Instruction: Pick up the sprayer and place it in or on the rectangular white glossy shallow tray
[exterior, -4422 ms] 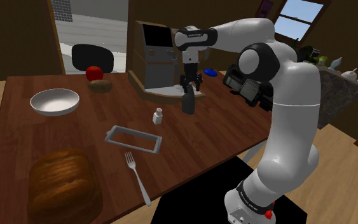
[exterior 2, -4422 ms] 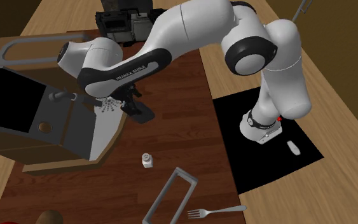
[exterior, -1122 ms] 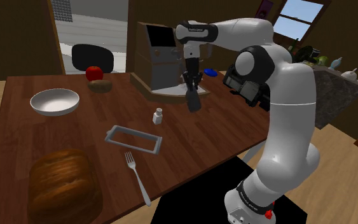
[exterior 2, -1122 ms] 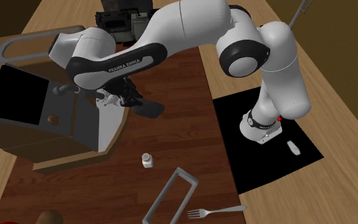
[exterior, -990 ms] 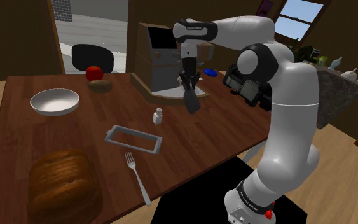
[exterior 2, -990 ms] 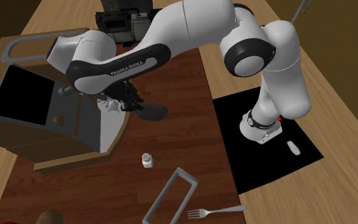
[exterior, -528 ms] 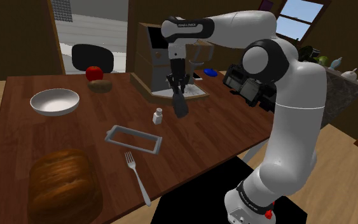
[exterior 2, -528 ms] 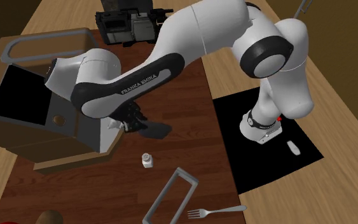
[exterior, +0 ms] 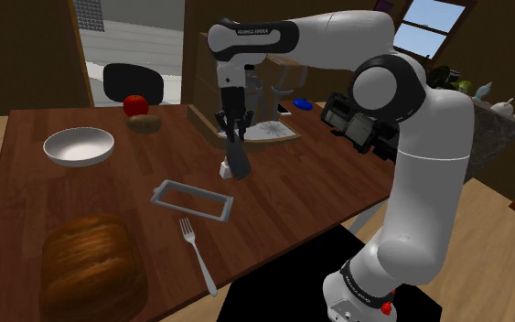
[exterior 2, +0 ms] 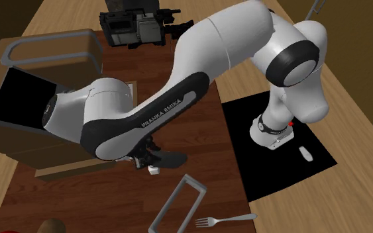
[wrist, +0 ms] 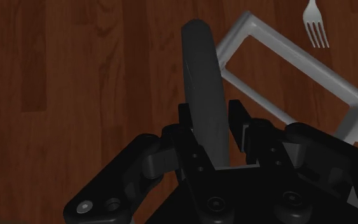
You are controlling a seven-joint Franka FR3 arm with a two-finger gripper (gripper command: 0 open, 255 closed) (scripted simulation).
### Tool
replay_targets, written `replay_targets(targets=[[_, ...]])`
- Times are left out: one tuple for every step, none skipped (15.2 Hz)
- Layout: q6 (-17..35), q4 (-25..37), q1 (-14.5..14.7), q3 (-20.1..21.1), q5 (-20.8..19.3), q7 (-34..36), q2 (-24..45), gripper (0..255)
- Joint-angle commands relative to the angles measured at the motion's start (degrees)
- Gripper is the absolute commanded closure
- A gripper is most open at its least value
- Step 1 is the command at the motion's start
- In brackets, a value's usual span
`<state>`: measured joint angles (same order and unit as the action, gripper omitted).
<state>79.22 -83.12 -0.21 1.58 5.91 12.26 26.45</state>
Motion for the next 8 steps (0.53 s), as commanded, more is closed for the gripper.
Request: replay_targets(targets=[[0.41,-0.16,1.50,0.85,0.83,2.35,-0.02,255],[0.54,0.04,2.26,1.29,1.24,3.51,0.16,255],[0.66,0.33,3.02,1.72,1.63,4.67,0.40,255],[0.76,0.69,3.78,2.15,2.02,5.82,0.69,255],[0.85,1.13,4.55,2.57,2.39,6.98,1.03,255],[0.91,1.66,5.32,3.00,2.75,8.14,1.43,255],[0.96,2.27,6.10,3.41,3.11,9.30,1.89,255],[0.99,2.97,6.88,3.82,3.44,10.47,2.40,255]])
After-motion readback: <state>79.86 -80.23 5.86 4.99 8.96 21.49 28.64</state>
